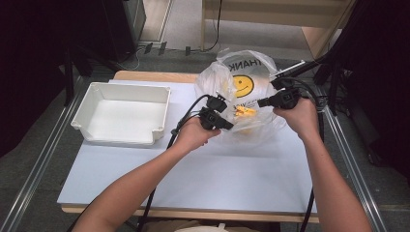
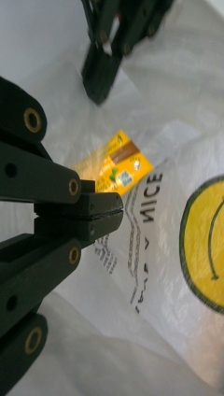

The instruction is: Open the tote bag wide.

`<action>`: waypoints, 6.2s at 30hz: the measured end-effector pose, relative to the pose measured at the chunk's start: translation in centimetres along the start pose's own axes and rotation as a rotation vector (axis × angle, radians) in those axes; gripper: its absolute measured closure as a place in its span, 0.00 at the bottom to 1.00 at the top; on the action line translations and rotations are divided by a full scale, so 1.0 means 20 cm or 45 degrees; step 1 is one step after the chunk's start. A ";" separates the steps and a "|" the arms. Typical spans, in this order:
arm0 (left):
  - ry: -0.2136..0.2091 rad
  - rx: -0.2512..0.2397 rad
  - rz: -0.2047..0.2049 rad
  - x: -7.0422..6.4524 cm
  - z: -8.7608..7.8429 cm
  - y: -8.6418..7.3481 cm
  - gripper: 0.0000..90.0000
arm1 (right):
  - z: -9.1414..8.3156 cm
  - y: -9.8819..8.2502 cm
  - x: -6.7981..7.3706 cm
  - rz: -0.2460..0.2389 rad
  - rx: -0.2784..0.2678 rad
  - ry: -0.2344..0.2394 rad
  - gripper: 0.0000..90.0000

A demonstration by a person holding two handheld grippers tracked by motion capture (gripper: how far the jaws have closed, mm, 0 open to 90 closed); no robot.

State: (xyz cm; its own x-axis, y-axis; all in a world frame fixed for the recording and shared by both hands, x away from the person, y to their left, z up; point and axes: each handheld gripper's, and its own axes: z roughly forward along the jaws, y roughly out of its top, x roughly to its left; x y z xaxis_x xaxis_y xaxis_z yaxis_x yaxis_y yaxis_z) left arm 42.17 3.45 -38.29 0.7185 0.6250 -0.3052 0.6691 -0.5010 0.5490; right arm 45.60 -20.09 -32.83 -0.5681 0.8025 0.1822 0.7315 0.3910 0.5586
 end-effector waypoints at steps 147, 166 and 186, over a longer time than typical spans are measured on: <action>0.174 -0.225 -0.126 0.55 0.08 0.21 1.00 | 0.24 -0.25 -0.47 0.224 -0.224 -0.078 1.00; 0.228 -0.142 -0.238 0.68 0.24 0.08 1.00 | 0.39 -0.43 -0.57 0.336 -0.160 -0.122 1.00; 0.339 -0.109 -0.235 0.69 0.26 0.06 1.00 | 0.31 -0.63 -0.70 0.416 -0.154 -0.187 1.00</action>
State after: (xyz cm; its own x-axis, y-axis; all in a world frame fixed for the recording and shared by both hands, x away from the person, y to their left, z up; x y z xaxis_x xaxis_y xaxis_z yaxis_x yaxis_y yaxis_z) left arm 53.99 8.41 -45.83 0.5041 0.8407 -0.1976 0.7567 -0.3197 0.5703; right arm 46.60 -33.49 -47.46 -0.2456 0.9355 0.2538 0.8104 0.0545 0.5833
